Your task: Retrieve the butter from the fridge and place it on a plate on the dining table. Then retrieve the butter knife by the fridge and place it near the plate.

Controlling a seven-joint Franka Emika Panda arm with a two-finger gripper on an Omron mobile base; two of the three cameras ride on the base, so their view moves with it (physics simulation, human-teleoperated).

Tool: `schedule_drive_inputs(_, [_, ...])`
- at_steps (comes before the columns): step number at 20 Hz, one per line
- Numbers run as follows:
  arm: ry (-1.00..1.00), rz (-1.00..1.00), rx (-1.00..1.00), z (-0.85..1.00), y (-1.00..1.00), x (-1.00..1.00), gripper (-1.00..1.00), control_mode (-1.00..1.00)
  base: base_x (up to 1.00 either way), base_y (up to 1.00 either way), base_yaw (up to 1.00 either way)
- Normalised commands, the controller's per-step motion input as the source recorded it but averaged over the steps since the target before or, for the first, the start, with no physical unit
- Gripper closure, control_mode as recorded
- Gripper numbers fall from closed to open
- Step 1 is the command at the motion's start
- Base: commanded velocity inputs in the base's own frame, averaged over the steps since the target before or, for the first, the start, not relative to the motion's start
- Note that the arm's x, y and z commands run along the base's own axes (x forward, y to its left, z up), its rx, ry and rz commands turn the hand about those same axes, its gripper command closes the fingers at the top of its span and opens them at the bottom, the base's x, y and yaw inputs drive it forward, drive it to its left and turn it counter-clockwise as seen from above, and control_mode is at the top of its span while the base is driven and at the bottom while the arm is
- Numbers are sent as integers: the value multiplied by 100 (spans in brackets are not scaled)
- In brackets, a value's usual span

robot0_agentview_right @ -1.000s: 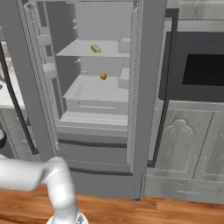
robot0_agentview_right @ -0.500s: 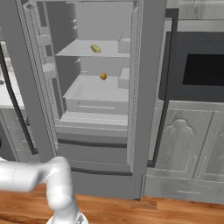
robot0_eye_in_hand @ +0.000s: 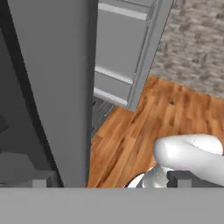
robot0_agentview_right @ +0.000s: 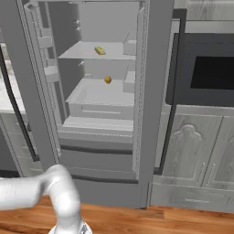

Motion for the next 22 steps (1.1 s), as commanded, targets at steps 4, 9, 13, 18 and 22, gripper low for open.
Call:
schedule_drive_inputs(4, [-8, 24, 32, -7, -96, -100, -100, -100, 0, 0, 0])
schedule_drive_inputs(9, [-1, 17, 51, -2, -100, -67, -100, -100, 0, 0, 0])
schedule_drive_inputs(13, [2, 10, 75, 0, -100, -1, -100, -100, 0, 0, 0])
schedule_drive_inputs(18, [7, 3, 78, 0, -100, 3, -100, -100, 0, 0, 0])
schedule_drive_inputs(22, [3, 0, 66, -20, -96, 18, -100, -100, 0, 0, 0])
